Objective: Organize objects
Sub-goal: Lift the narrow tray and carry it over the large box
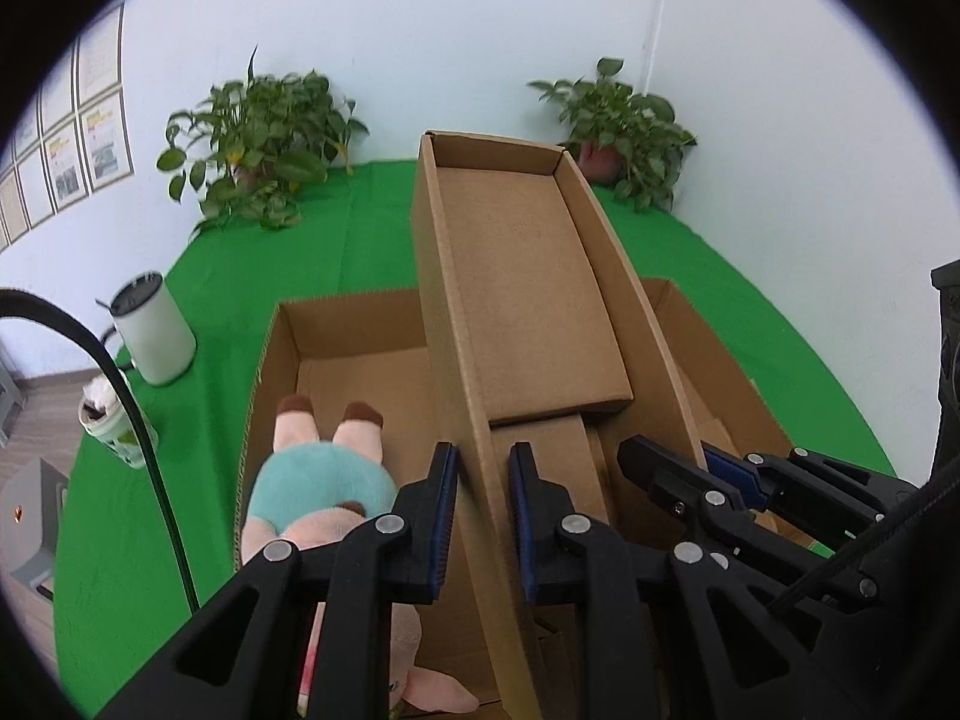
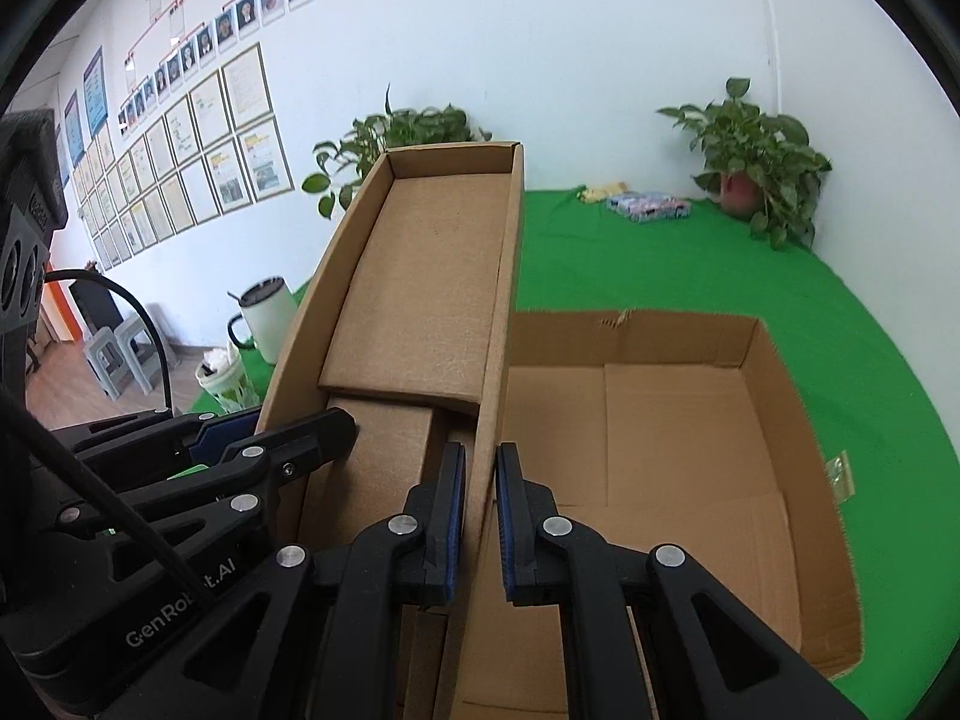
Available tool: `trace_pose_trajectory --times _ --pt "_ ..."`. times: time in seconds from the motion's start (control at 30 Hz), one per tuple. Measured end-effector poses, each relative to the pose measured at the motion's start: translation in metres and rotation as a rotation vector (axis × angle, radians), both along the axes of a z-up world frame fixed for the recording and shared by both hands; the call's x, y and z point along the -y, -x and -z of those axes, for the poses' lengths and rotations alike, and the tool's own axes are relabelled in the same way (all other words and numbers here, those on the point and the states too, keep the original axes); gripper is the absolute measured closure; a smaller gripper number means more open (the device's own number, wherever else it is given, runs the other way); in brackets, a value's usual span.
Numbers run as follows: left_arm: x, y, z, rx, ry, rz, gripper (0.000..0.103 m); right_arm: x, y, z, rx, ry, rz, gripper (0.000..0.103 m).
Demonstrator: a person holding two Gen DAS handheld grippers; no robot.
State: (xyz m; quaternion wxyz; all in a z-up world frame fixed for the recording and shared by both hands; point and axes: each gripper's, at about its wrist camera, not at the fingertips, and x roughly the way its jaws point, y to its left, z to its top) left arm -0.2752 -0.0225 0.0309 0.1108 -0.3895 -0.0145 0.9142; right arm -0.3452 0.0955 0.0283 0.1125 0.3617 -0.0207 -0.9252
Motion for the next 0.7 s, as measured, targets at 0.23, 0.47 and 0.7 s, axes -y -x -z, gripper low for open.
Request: trace_pose_trajectory --times 0.23,0.47,0.7 --pt "0.006 0.016 0.033 0.091 0.010 -0.005 0.086 0.015 0.019 0.054 0.093 -0.002 -0.009 0.095" --pt "0.012 0.027 0.068 0.225 0.002 -0.020 0.086 0.034 0.025 0.099 0.201 -0.010 -0.020 0.096" --pt "0.011 0.029 0.077 0.260 0.036 -0.023 0.087 0.039 0.028 0.127 0.279 0.003 -0.020 0.096"
